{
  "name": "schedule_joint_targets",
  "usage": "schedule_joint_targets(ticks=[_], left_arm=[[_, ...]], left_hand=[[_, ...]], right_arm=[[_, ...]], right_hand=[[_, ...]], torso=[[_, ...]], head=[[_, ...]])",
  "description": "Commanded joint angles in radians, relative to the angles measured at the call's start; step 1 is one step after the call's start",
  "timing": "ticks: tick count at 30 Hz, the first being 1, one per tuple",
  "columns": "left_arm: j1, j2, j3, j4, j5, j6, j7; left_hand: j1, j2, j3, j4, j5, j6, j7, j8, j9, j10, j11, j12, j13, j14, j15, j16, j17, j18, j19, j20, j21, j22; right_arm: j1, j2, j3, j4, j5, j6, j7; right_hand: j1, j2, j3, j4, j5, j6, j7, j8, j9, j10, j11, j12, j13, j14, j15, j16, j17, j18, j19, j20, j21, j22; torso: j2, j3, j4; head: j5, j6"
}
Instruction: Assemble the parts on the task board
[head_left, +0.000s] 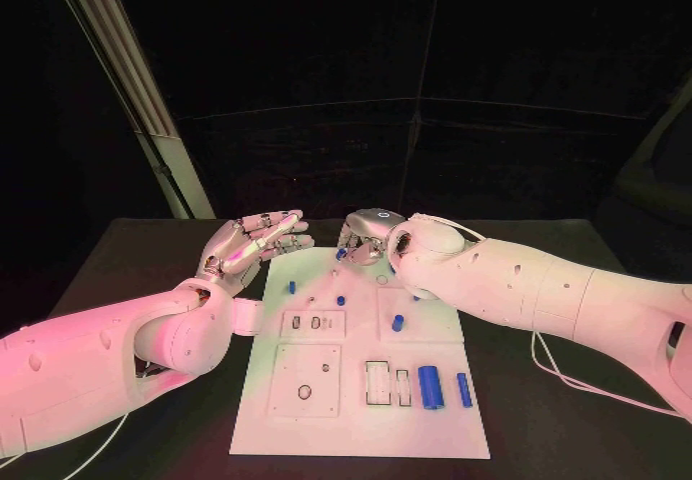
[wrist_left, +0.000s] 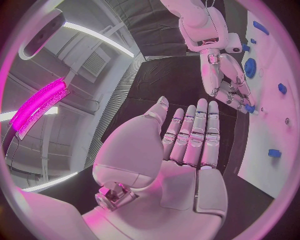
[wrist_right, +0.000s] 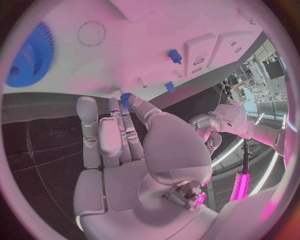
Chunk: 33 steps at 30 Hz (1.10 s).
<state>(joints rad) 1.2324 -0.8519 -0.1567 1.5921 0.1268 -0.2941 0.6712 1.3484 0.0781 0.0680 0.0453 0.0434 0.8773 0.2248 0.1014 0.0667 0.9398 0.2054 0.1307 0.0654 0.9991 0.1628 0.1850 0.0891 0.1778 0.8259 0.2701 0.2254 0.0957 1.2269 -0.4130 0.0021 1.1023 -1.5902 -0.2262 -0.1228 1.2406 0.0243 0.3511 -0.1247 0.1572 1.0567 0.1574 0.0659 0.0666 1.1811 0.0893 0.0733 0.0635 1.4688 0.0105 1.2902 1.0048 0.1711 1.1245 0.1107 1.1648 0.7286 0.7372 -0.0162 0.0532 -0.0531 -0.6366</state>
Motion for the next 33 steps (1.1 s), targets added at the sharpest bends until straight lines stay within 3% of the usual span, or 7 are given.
schedule_joint_targets(ticks=[1,17,28,33], left_arm=[[0.002,0.001,0.001,0.003,0.001,0.005,0.007],[0.003,0.007,0.001,0.01,0.001,0.022,0.002],[0.004,0.004,0.001,0.012,0.001,0.022,0.002],[0.005,0.003,0.001,0.009,0.001,0.022,0.002]], left_hand=[[0.001,0.006,0.0,-0.006,0.004,0.005,0.039,-0.006,-0.001,0.005,0.002,-0.007,-0.001,0.006,-0.003,-0.007,-0.002,0.005,0.009,0.0,-0.005,-0.002],[-0.001,0.005,0.001,-0.006,0.004,0.005,0.04,-0.007,-0.001,0.004,0.002,-0.009,-0.001,0.005,-0.002,-0.008,-0.002,0.004,0.009,0.0,-0.006,-0.003],[-0.001,0.005,0.001,-0.007,0.004,0.004,0.04,-0.008,-0.001,0.003,0.003,-0.01,-0.002,0.005,-0.002,-0.009,-0.003,0.004,0.009,0.0,-0.007,-0.003],[-0.002,0.005,0.001,-0.007,0.004,0.004,0.04,-0.008,-0.001,0.003,0.003,-0.01,-0.002,0.005,-0.002,-0.009,-0.003,0.004,0.009,0.0,-0.007,-0.004]], right_arm=[[0.003,0.007,0.0,-0.003,-0.029,0.017,-0.013],[0.003,0.038,0.0,-0.038,-0.059,0.006,-0.042],[0.003,0.043,0.0,-0.043,-0.062,0.007,-0.043],[0.003,0.045,0.0,-0.043,-0.062,0.008,-0.036]], right_hand=[[-0.002,-0.013,0.001,0.01,-0.004,0.005,0.004,0.0,0.001,0.007,0.001,-0.002,0.001,0.016,-0.005,0.006,0.002,-0.016,0.008,0.0,0.005,0.001],[-0.003,-0.027,0.007,0.022,-0.006,-0.001,0.005,-0.002,0.0,0.0,0.003,-0.006,0.0,0.016,-0.004,0.011,0.008,-0.016,0.007,0.001,0.006,0.001],[-0.002,-0.046,0.015,0.038,-0.008,-0.013,0.008,-0.003,-0.001,-0.014,0.007,-0.008,0.0,0.013,-0.001,0.01,0.001,-0.015,0.001,0.004,0.004,-0.006],[-0.005,-0.066,0.016,0.053,-0.016,-0.031,0.014,-0.004,-0.002,-0.032,0.013,-0.01,-0.001,0.01,0.004,0.006,-0.009,-0.014,-0.006,0.008,0.0,-0.014]], torso=[[0.0,0.0,-0.0019],[0.001,0.0002,-0.0024],[0.001,0.0,-0.0021],[0.001,-0.0001,-0.002]], head=[[0.0,0.0],[-0.003,-0.001],[-0.004,-0.004],[-0.002,-0.005]])
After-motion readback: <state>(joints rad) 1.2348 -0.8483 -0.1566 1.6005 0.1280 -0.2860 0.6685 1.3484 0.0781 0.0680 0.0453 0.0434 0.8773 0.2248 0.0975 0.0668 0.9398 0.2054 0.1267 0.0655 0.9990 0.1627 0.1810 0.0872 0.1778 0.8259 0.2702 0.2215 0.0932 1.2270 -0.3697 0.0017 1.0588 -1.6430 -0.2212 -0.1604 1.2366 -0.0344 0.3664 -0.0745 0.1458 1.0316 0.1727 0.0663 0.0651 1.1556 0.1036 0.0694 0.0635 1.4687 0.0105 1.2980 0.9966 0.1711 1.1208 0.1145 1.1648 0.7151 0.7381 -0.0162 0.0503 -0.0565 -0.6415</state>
